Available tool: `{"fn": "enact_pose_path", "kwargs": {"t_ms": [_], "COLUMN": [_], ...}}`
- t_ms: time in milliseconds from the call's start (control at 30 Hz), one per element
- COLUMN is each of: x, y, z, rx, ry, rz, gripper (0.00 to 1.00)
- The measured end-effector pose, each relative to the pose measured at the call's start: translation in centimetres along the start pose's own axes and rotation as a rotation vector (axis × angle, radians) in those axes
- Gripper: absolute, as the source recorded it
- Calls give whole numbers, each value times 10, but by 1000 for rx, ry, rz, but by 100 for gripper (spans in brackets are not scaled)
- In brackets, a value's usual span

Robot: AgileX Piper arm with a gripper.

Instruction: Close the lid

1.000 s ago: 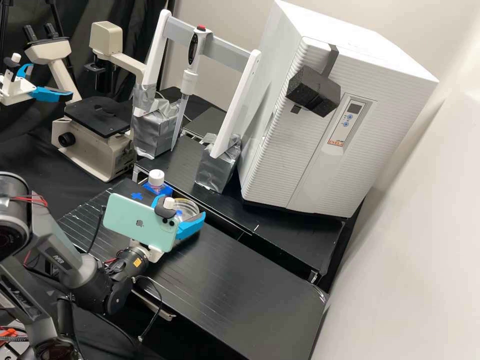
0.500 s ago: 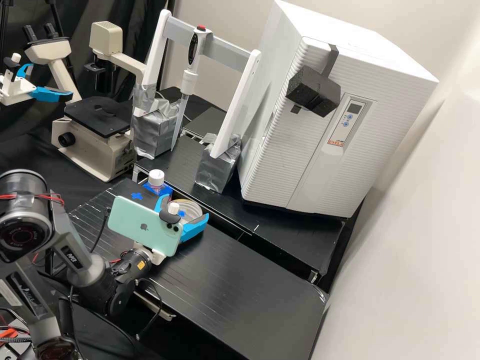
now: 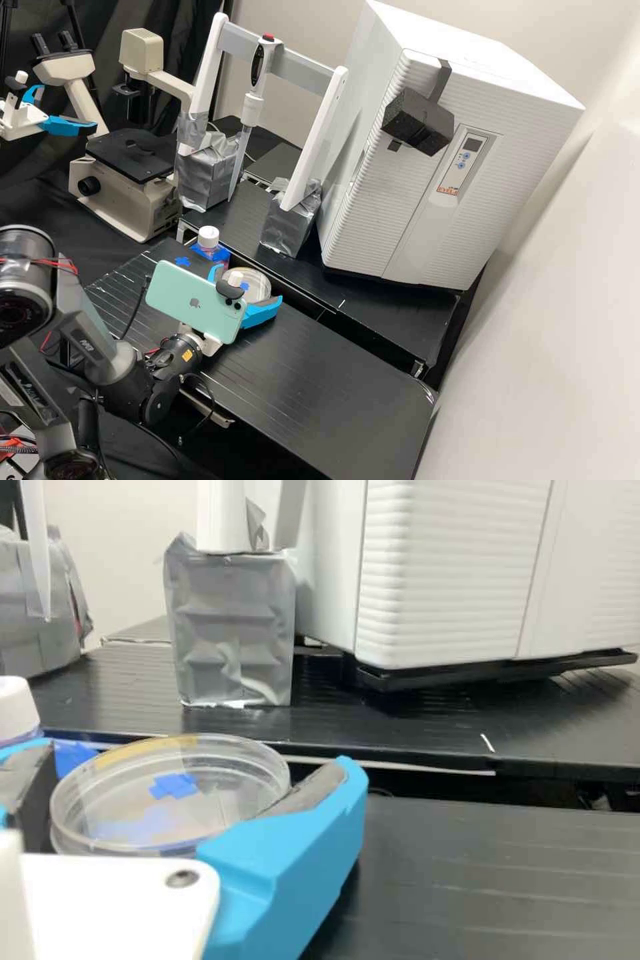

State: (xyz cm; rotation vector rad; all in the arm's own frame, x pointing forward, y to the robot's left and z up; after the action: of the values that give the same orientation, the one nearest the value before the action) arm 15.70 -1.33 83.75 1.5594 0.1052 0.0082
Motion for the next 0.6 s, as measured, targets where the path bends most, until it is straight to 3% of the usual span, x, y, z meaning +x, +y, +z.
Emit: {"fn": "enact_pose_path", "kwargs": {"t_ms": [400,500,600], "x": [-17,-22,-24], "y": [14,18,23], "z": [-22,-33,-41], "rx": [-20,-48,-44], "ry": [50,89,122], "rz": [93,142,210], "gripper": [100,100,100]}}
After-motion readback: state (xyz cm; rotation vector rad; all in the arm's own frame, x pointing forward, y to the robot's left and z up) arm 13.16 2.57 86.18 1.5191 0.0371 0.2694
